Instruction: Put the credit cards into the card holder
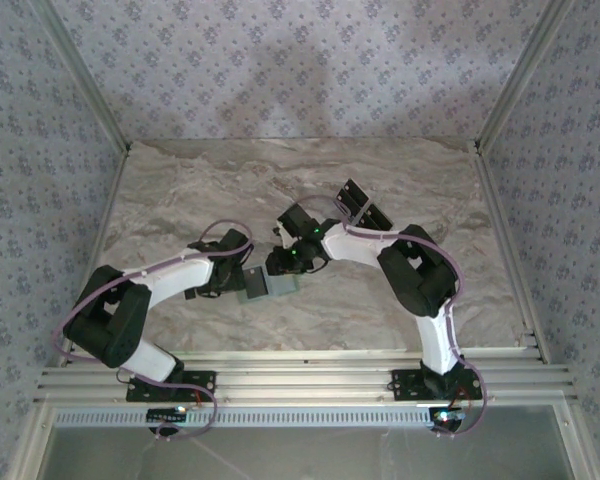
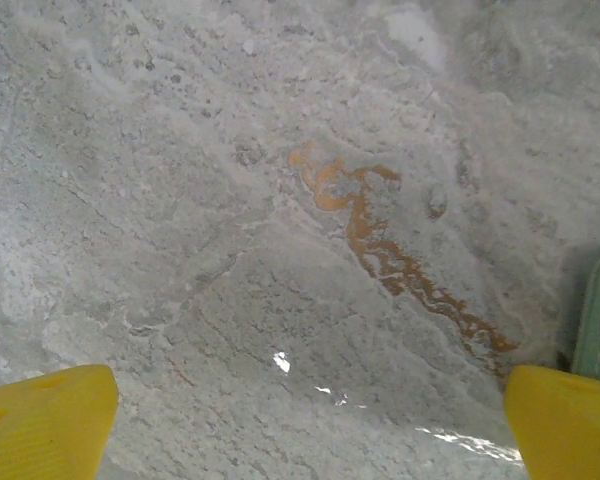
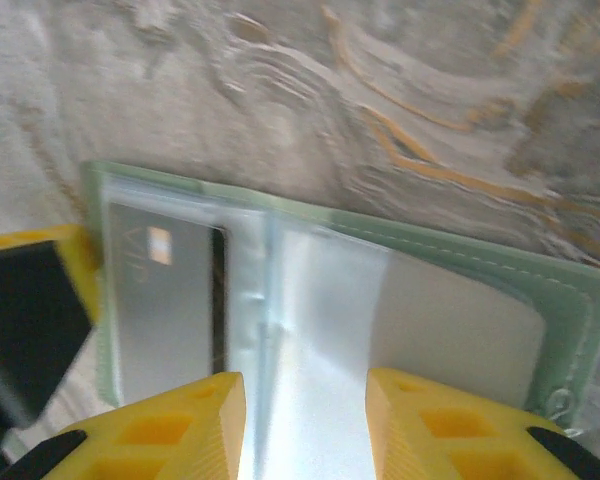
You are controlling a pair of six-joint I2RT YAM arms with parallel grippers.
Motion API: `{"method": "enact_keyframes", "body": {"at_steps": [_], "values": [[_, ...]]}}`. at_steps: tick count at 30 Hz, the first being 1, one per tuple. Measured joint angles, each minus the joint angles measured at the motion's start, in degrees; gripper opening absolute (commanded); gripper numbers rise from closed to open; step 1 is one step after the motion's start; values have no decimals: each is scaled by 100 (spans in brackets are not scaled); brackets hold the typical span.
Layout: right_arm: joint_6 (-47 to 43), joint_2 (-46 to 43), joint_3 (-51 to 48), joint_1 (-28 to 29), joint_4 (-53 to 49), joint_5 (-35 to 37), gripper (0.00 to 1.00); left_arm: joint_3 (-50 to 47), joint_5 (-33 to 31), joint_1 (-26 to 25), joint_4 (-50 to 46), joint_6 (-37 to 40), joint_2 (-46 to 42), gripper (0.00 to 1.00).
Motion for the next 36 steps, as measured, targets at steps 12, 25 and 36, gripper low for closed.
{"method": "enact_keyframes", "body": {"at_steps": [12, 25, 36], "values": [[348, -442, -758, 50, 562, 107, 39, 219, 804, 586, 146, 461, -809, 100], [271, -1414, -575, 55, -33, 361, 59, -804, 2369, 485, 1574, 378, -1366, 100], [-4, -1705, -841, -229, -549, 1156, 61, -1314, 2487, -85, 2435, -103, -1495, 100]]}}
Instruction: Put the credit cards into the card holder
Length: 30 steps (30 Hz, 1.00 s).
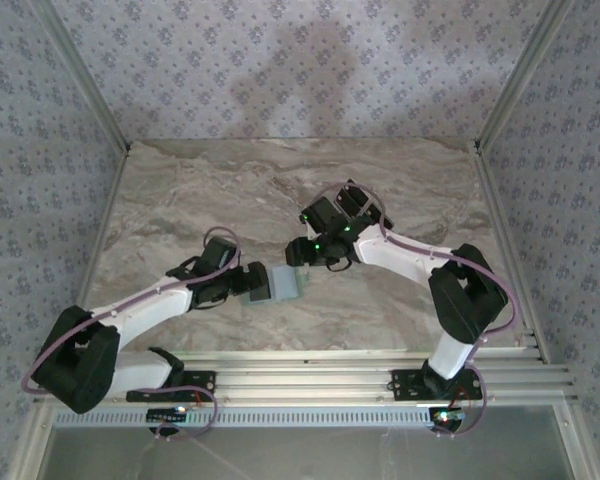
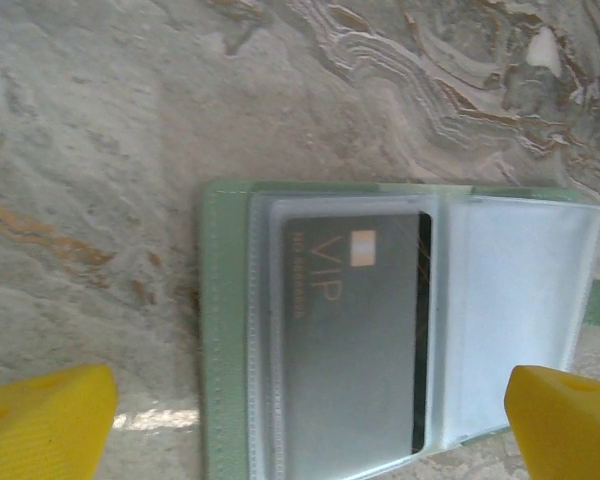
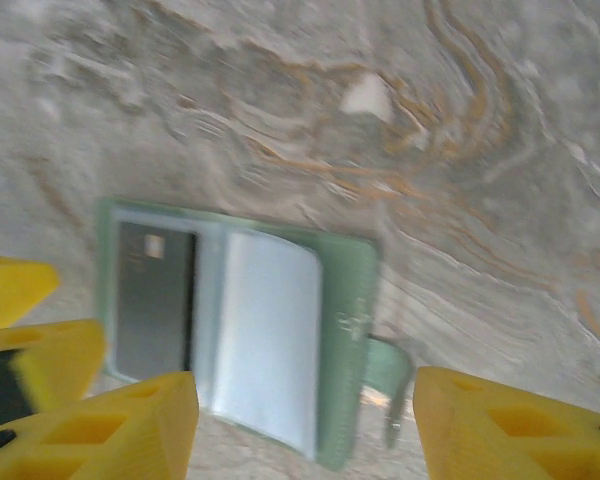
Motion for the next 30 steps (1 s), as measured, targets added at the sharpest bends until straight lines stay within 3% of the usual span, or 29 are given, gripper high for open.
{"method": "enact_keyframes", "body": {"at_steps": [9, 30], "values": [[17, 544, -409, 63, 247, -94, 60, 0, -17, -72, 306, -55, 302, 100], [155, 728, -417, 101, 466, -105, 41, 326, 116, -221, 595, -35, 704, 100]]}}
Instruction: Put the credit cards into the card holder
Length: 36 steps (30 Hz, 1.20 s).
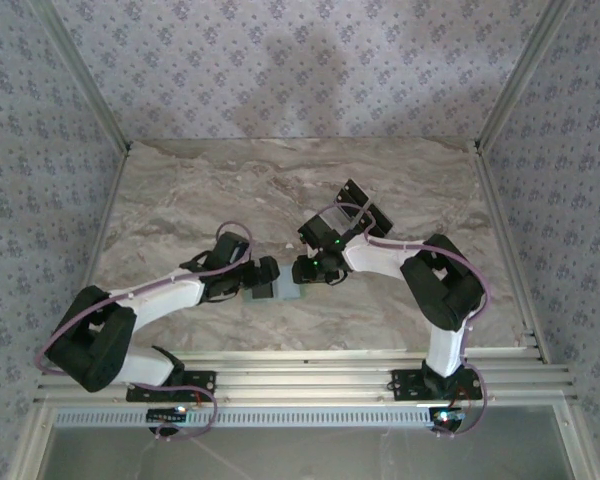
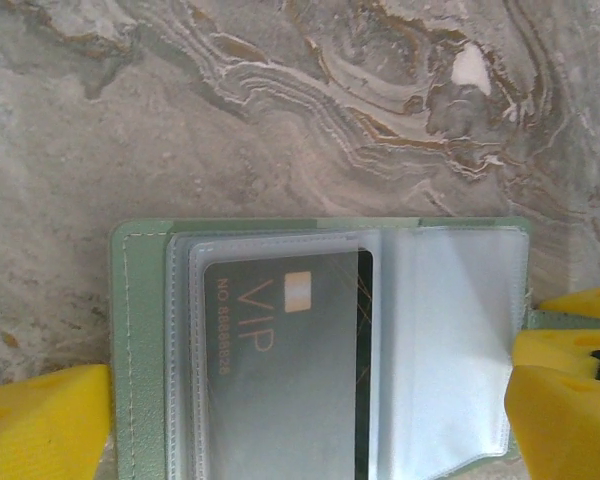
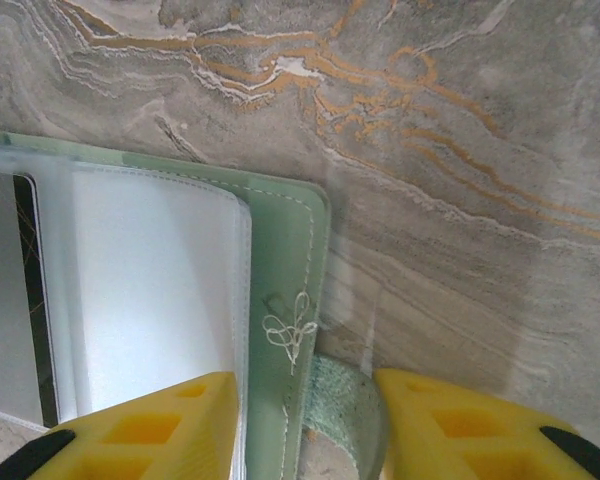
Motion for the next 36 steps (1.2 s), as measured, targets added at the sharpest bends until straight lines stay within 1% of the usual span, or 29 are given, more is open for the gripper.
{"method": "enact_keyframes", "body": {"at_steps": [9, 16, 18, 20, 22, 27, 36], "values": [[0, 28, 0, -20, 17, -9, 39, 48, 107, -166, 210, -129, -310, 100], [2, 35, -17, -76, 44, -116, 39, 109, 107, -623, 756, -407, -332, 100], [4, 35, -20, -105, 55, -166, 42, 153, 105, -754, 901, -459, -275, 100], [26, 35, -22, -125, 70, -234, 50, 219, 90, -861, 1008, -503, -186, 100], [66, 13, -66, -179, 149, -382, 54, 269, 55, -894, 1029, -542, -144, 100], [111, -142, -264, -332, 348, -595, 58, 378, -13, -997, 1095, -588, -37, 100], [144, -876, -804, -802, 289, -302, 64, 638, -66, -1355, 1379, -629, 411, 100]]}}
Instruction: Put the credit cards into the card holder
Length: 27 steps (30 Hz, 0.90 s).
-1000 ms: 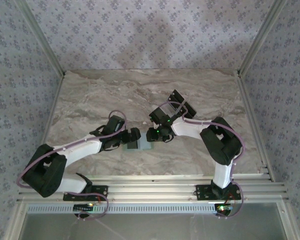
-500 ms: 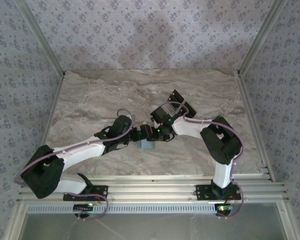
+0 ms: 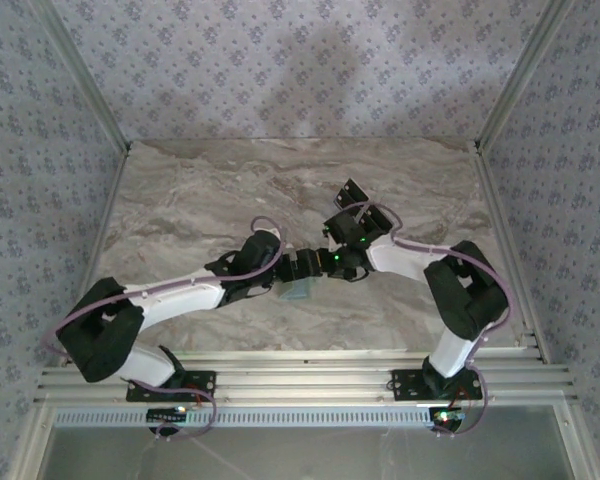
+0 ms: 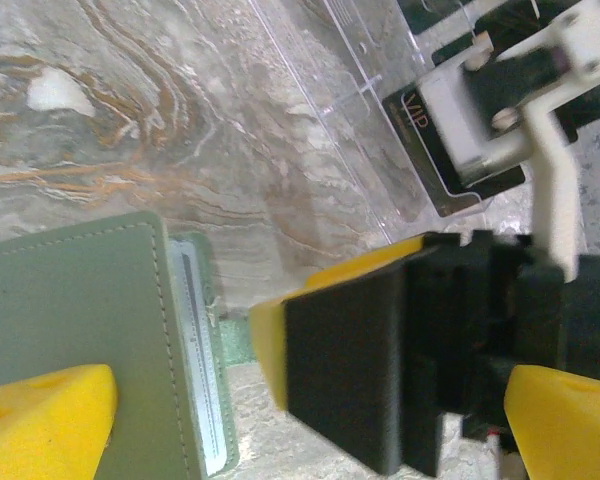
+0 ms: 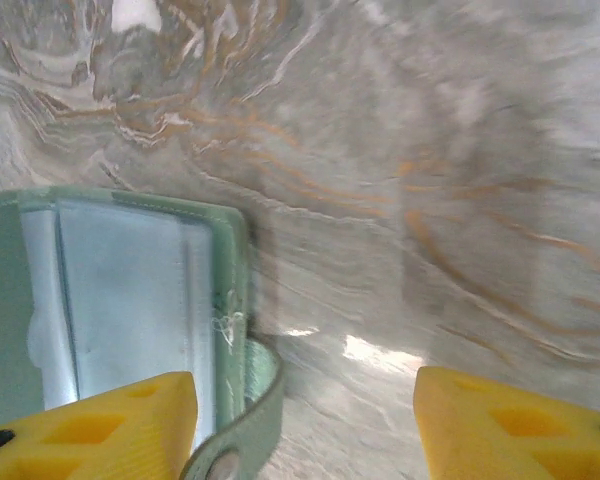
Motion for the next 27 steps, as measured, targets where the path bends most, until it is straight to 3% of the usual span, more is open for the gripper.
{"method": "enact_keyframes", "body": {"at_steps": [16, 27], "values": [[317, -1655, -837, -846, -428, 367, 62, 391, -144, -459, 420, -98, 1244, 100], [417, -2070, -1054, -863, -553, 247, 59, 815, -356, -461, -72, 94, 1132, 100]]}}
